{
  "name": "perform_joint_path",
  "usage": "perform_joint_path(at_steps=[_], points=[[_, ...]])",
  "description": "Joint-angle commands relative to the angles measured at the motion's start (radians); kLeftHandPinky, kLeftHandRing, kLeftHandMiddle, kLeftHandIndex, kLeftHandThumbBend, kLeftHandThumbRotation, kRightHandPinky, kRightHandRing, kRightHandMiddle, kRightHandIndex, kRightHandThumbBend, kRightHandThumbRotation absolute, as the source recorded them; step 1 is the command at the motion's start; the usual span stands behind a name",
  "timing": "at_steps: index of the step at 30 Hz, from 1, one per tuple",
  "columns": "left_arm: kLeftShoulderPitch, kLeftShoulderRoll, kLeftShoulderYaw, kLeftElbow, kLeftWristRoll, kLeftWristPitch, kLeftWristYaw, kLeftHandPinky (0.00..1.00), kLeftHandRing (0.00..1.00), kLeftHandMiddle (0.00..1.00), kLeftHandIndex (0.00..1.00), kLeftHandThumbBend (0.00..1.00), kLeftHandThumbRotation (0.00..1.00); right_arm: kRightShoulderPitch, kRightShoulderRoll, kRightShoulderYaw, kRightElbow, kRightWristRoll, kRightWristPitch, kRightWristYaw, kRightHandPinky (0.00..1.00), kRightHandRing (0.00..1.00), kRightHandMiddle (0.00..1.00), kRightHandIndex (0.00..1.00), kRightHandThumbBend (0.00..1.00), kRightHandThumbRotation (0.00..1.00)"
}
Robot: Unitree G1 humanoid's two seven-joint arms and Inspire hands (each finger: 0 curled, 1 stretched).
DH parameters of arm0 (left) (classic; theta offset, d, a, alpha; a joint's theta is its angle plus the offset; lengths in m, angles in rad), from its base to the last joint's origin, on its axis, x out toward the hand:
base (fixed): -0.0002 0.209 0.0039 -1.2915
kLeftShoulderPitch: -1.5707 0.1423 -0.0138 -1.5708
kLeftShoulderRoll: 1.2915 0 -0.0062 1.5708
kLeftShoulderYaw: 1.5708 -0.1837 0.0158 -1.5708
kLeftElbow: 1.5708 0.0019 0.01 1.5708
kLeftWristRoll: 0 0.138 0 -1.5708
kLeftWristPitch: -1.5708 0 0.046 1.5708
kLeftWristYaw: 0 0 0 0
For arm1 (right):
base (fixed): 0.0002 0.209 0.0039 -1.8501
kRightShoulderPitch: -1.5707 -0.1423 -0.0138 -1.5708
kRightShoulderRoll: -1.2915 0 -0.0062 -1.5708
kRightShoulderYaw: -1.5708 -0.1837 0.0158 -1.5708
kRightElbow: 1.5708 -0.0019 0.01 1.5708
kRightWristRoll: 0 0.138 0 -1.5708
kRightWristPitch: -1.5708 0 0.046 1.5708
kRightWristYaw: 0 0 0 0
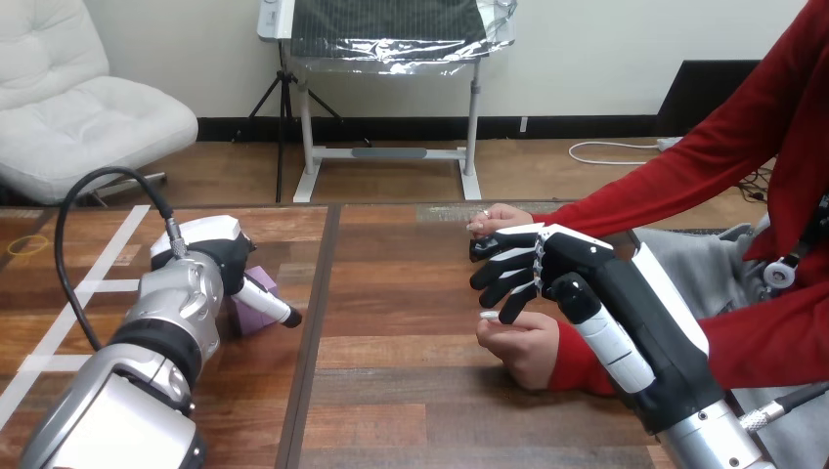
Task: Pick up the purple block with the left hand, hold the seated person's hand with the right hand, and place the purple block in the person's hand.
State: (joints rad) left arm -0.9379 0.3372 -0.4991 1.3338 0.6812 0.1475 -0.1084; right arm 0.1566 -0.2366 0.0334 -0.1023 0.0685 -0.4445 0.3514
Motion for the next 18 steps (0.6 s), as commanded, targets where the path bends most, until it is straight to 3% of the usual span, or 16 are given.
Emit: perform_joint_path(at_steps=[1, 18], points=[[-0.067, 0.005, -0.016, -0.001, 0.018, 0.003, 0.026, 0.98, 0.96, 0.93, 0.91, 0.86, 0.41, -0.030, -0.001, -0.002, -0.050, 0.008, -0.005, -0.002, 0.43, 0.55, 0.60, 0.66, 0.82, 0.99], [-0.069, 0.004, -0.033, 0.003, 0.027, 0.019, 0.014, 0.94, 0.93, 0.90, 0.87, 0.84, 0.40, -0.027, -0.002, 0.000, -0.063, 0.011, 0.007, 0.000, 0.44, 0.55, 0.60, 0.66, 0.82, 0.98]])
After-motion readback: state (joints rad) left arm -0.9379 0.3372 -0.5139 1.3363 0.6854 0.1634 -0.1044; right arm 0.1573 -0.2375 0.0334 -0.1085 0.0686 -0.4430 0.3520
